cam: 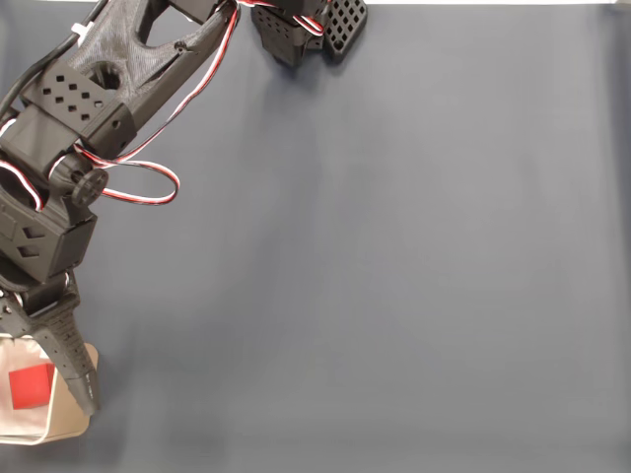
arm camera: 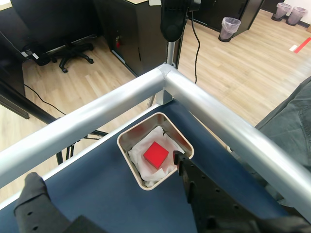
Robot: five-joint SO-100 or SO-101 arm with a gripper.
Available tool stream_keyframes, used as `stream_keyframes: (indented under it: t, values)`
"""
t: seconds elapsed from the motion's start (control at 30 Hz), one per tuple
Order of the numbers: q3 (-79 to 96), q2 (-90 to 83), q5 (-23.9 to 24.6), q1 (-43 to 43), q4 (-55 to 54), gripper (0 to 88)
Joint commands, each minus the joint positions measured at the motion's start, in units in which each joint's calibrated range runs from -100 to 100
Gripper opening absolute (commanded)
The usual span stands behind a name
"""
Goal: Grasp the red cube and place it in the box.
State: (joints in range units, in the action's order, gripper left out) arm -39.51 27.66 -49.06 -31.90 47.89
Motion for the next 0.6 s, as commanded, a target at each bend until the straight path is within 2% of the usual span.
stream_keyframes:
  t: [0.0,0.57]
  values:
    - [-2.92,-2.01,0.34,-0.49,-0.35,56.3]
    - [-2.55,-2.01,1.17,-0.98,-0.92,56.3]
